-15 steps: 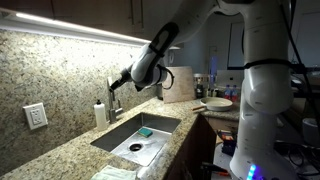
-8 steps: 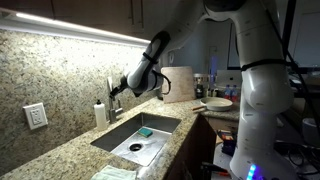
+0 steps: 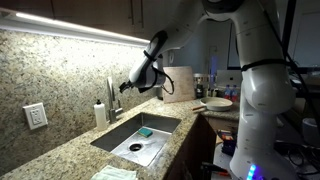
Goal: Close the faucet and center the spout
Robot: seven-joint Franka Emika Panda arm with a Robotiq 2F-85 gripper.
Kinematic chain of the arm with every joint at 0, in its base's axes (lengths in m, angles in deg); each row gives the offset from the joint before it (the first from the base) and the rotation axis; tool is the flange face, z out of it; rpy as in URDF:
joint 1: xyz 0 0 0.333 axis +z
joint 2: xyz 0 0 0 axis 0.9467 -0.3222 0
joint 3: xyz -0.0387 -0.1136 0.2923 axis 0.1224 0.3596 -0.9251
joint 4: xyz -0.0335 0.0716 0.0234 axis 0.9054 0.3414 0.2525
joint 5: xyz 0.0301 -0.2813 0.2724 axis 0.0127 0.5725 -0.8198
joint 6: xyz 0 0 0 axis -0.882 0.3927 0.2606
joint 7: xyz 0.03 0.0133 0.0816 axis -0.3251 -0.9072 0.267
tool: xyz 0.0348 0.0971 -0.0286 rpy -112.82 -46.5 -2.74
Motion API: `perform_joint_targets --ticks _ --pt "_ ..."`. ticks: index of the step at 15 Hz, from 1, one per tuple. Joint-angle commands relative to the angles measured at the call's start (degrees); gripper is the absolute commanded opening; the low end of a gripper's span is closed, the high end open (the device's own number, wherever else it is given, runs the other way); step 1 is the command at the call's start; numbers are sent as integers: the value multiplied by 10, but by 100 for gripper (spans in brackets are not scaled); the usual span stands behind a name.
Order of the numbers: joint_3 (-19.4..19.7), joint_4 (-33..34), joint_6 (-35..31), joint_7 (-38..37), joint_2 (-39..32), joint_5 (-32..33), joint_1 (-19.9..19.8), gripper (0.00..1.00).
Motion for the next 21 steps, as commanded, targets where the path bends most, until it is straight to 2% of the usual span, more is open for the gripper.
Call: perform_joint_targets --ticks 1,5,8,13,14,15,18,19,21 --pt "24 -17 0 -9 19 -38 7 100" --pt "40 -22 0 -8 24 -60 8 100" --pt "31 -40 6 -4 29 -55 9 100" --pt "43 -94 175 6 68 -44 19 100" --pt "28 -109 207 -59 75 37 -12 100" --pt "48 -109 243 -11 79 -8 19 100" --pt "52 -114 331 -42 87 50 23 100" --pt "21 -115 349 -60 93 83 -6 100" --pt "8 -117 367 -66 108 114 -1 100"
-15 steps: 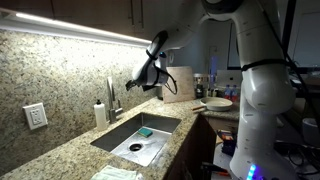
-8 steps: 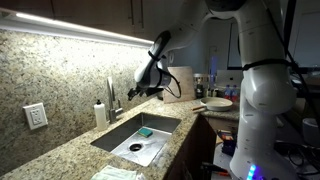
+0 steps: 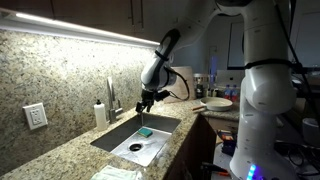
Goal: Close the faucet and center the spout
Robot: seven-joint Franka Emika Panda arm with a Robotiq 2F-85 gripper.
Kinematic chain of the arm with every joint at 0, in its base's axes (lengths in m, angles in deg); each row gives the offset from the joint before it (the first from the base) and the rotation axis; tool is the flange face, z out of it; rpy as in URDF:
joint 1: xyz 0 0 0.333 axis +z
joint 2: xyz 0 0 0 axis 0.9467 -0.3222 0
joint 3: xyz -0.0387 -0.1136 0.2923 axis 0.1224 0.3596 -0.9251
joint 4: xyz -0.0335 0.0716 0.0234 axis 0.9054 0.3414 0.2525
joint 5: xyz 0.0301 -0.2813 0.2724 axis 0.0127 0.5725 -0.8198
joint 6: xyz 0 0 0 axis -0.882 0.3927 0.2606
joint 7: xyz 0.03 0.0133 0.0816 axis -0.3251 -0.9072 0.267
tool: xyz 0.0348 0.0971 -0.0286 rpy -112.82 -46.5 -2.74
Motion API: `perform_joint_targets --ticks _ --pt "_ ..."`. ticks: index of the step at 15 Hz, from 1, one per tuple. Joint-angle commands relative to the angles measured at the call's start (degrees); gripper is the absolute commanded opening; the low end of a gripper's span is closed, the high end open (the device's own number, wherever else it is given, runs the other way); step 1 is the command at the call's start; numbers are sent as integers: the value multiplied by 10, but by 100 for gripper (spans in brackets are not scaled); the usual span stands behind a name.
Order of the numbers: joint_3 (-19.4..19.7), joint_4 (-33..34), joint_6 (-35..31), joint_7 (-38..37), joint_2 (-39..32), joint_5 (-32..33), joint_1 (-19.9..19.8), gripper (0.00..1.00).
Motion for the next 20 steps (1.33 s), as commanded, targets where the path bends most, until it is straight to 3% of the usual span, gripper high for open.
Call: perform_joint_targets --ticks 1,8,13,14,20 --pt "-33 -23 27 -27 47 66 -8 100" --pt "-68 -22 -40 -25 87 85 -6 100" --pt "-56 -21 -234 -101 67 211 -48 100" --pt "-53 -16 -251 -89 63 201 -49 100" --pt "-66 7 -241 -97 41 173 -24 100"
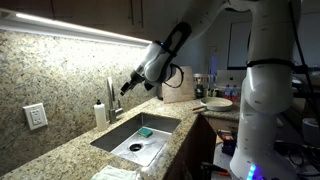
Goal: Close the faucet and center the spout
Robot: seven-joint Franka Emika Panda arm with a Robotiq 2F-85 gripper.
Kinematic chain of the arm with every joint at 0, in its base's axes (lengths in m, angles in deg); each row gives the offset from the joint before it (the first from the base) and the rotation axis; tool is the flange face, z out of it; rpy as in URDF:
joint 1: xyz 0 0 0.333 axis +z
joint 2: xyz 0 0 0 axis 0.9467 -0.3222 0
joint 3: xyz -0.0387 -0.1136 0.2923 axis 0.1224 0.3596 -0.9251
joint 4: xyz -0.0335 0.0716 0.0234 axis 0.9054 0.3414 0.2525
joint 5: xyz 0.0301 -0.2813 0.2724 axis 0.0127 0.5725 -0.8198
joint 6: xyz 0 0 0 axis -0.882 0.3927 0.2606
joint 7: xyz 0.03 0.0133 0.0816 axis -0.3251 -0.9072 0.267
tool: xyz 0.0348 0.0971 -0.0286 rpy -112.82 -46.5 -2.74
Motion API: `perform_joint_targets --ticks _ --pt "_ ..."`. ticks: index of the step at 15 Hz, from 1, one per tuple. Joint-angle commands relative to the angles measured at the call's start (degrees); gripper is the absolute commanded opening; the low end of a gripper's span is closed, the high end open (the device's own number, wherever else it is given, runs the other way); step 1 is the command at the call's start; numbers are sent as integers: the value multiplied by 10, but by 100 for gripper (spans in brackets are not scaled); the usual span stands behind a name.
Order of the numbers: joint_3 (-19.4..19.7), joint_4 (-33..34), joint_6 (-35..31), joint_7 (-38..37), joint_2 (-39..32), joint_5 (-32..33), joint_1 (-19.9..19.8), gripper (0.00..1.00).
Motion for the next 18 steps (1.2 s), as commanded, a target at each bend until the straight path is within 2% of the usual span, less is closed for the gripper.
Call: perform_joint_targets --ticks 1,7,13,14,18 --pt "-17 15 -2 -16 -19 -6 15 100" --pt "-4 59 -41 -9 -50 -3 4 100" --pt "3 122 -25 -25 -92 -15 -1 100" --pt "-16 131 -22 -38 -99 -9 -23 100" --pt "-40 150 -15 -68 -116 -10 -63 100"
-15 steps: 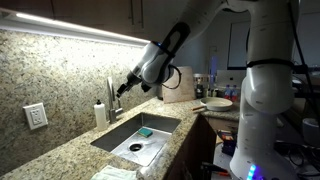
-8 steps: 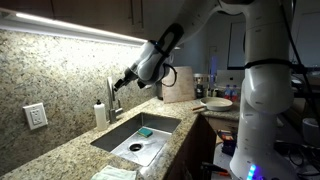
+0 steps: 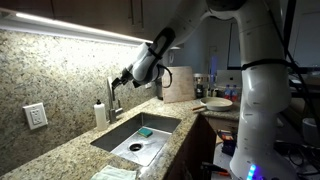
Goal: Close the faucet and center the spout
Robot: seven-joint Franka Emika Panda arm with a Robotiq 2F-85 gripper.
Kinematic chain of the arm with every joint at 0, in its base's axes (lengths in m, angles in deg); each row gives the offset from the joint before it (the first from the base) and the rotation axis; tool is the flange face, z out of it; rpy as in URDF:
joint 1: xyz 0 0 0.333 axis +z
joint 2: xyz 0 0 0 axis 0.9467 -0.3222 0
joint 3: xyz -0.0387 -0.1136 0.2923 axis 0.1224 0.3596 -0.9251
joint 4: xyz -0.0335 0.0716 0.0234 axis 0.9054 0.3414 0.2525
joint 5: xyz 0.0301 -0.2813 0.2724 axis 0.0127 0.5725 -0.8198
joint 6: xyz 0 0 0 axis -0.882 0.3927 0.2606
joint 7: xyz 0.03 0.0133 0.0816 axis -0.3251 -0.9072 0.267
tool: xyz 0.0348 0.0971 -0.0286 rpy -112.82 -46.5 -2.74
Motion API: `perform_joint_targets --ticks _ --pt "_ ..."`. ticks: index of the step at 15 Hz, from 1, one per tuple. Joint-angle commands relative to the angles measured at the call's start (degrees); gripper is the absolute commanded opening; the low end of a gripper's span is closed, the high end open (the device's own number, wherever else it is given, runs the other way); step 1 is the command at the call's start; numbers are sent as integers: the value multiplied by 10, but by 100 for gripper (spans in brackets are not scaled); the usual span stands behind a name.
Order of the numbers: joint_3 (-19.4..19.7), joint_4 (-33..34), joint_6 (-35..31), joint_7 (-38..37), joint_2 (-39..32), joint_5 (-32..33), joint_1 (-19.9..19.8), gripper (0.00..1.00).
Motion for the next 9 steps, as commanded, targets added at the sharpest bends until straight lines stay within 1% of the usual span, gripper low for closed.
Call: perform_joint_targets --ticks 1,2,6,8,9 --pt "-30 15 8 -30 -11 -7 -47 100" --pt "-40 12 10 -39 -9 -6 -61 100" --pt "-49 10 16 -62 -3 -8 -100 100" --pt "-51 11 19 -68 -1 -7 -112 100" --pt "-58 10 20 -71 -2 -4 -120 100"
